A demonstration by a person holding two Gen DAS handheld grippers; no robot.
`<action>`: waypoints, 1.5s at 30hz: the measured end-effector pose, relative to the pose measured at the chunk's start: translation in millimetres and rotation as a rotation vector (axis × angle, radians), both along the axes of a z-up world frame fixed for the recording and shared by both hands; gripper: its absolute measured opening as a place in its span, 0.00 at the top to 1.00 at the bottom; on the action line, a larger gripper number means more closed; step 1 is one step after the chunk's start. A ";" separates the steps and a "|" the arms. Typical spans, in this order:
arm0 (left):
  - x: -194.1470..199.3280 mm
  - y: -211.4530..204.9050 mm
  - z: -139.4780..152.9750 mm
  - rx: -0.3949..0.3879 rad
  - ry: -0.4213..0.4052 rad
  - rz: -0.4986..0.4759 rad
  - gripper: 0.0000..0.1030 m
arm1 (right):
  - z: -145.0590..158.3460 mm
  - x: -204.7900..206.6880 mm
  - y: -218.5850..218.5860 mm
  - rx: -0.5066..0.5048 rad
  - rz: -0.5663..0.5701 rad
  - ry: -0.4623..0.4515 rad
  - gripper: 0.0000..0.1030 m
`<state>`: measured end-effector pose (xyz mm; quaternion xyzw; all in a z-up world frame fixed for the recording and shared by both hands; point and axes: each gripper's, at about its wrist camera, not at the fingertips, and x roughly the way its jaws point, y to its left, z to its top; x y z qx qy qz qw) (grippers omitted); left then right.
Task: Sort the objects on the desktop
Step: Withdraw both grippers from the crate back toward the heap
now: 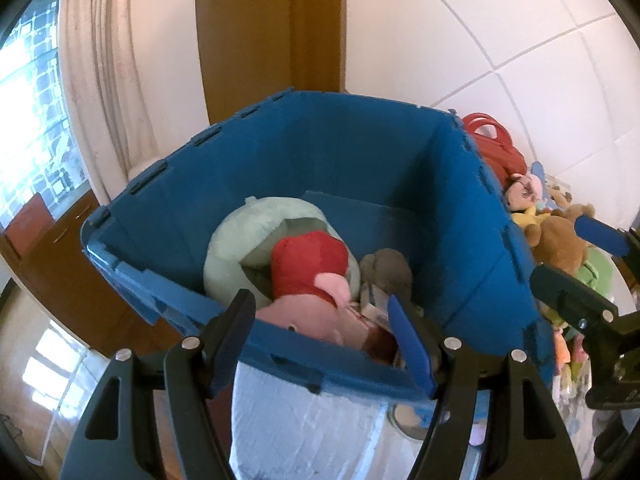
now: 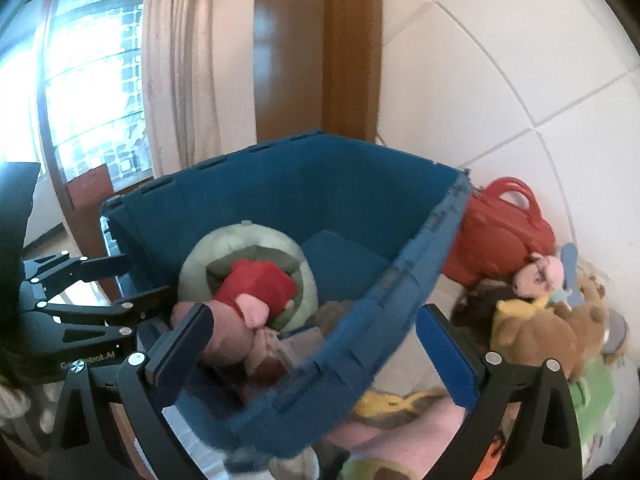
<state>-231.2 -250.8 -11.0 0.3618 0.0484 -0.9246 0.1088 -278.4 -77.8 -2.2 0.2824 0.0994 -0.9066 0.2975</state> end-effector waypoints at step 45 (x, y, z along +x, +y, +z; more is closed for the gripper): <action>35.3 341.8 -60.6 0.010 -0.033 -0.306 0.06 | -59.5 90.1 423.1 0.004 -0.520 -0.123 0.00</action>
